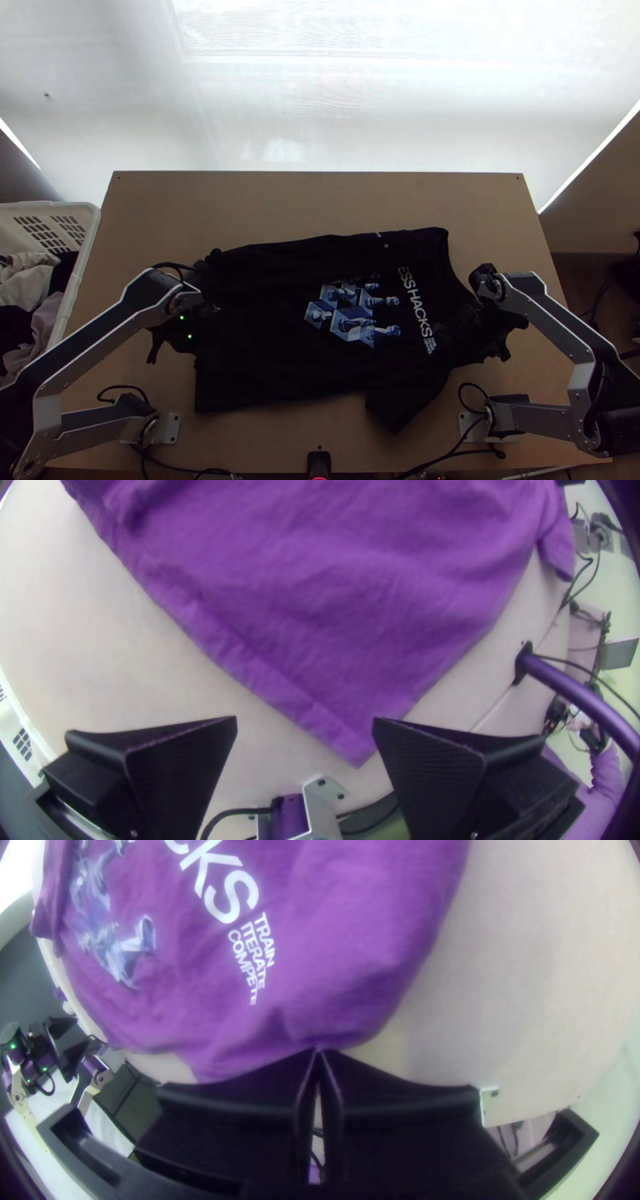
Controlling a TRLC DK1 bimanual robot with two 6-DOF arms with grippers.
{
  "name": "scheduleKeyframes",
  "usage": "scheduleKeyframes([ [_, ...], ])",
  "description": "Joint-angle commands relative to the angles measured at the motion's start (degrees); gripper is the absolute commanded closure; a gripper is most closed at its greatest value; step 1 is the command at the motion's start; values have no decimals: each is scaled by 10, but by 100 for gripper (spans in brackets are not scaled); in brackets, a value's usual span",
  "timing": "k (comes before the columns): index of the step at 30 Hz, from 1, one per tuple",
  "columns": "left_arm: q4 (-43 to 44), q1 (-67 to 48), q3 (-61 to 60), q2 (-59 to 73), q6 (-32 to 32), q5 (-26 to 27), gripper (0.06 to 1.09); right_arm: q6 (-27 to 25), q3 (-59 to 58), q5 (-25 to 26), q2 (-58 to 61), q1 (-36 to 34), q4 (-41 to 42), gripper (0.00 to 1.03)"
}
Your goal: Fold the t-shirt
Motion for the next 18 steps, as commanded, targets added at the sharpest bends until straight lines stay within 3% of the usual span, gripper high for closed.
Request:
scheduleKeyframes([
  [1,-56,-80,-29,41,3,-44,10,1,4,1,0,-4,0,100],
  [7,-58,-148,-44,47,-10,-33,10,1,4,1,-3,-8,0,100],
  [13,-58,-190,-59,45,-16,65,10,0,8,1,-3,-8,0,100],
  [18,-57,-245,-78,50,-35,78,10,0,9,1,-2,-10,0,100],
])
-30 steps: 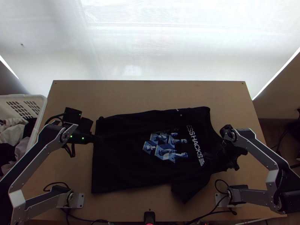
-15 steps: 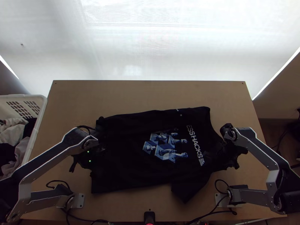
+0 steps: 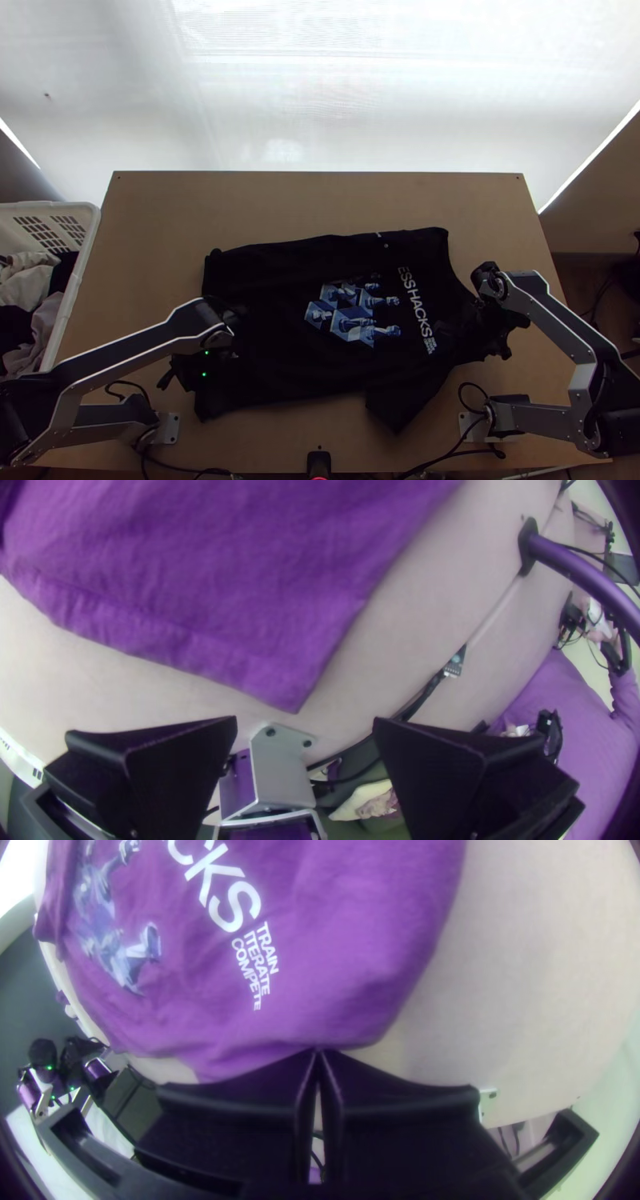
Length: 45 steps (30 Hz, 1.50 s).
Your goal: Fold the t-shirt
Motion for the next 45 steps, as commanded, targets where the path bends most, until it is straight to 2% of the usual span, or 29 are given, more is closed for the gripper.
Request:
scheduleKeyframes([
  [1,-1,-67,-24,10,-18,35,10,0,4,0,0,-3,0,100],
  [11,94,-67,-53,-11,-24,34,10,-3,5,-1,-1,-3,0,100],
  [19,100,-61,-53,2,-34,33,11,-2,4,-1,-8,-3,0,100],
  [22,106,-58,-51,11,-43,30,25,-2,4,-1,-8,-3,0,100],
  [29,167,-34,-43,11,-73,26,105,-2,0,-1,-19,-4,-1,100],
  [32,199,-21,-54,11,-72,24,105,-3,2,-1,-24,-12,-8,100],
  [39,173,0,-32,-11,-61,28,105,-11,20,-9,-37,-19,-31,100],
  [42,144,47,13,-46,-48,54,105,-15,31,-22,-44,-16,-38,100],
  [45,94,106,60,-65,-23,108,105,-22,46,-28,-43,-26,-48,100],
])
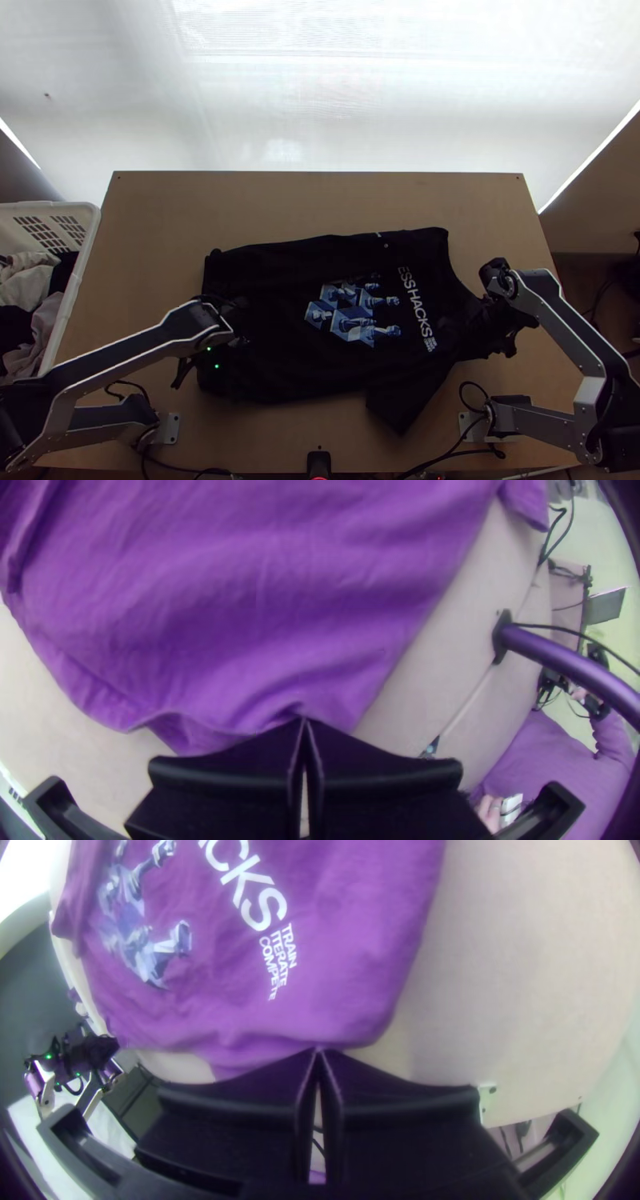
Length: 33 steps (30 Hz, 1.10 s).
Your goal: Fold the t-shirt
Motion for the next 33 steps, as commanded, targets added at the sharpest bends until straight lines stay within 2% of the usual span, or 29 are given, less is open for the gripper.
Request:
scheduleKeyframes([
  [1,-67,102,76,-51,32,74,105,-15,28,-14,-5,-18,-17,100],
  [6,-82,152,83,-72,34,88,105,-24,46,-13,4,-34,-21,100],
  [15,-42,216,95,-80,-36,100,105,-23,118,-14,21,-24,-22,100],
  [22,-56,226,109,-108,-32,104,105,-26,161,-15,22,-22,-24,100],
  [24,-57,239,108,-115,-31,118,105,-36,163,-14,22,-22,-31,100],
  [33,-37,306,77,-104,-23,118,105,-45,170,-14,23,-23,-44,100],
])
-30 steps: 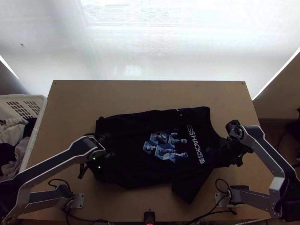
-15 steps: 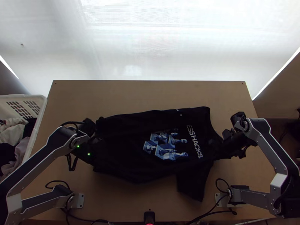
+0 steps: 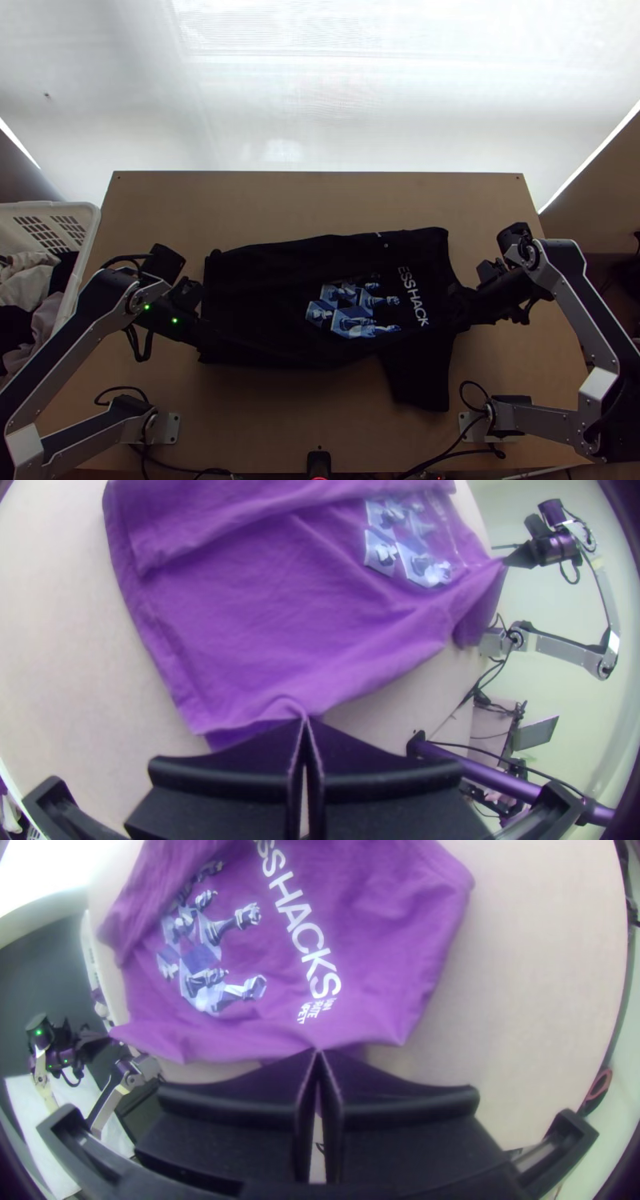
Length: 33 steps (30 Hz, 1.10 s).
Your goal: Fold the t-shirt
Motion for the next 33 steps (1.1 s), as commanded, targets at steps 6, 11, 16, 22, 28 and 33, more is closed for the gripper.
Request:
scheduleKeyframes([
  [6,53,99,-27,24,6,3,105,-3,38,-1,17,1,-5,100],
  [11,71,106,-17,41,-7,0,105,12,84,-1,32,23,-5,100],
  [16,69,108,-3,49,-10,-1,105,21,107,-1,44,46,-5,100],
  [22,72,126,22,73,-9,-5,105,27,123,-1,63,46,-5,100],
  [28,88,146,47,94,-14,-11,105,29,138,-1,85,41,-5,100],
  [33,105,155,50,121,-22,-31,105,26,160,0,125,34,-2,100],
])
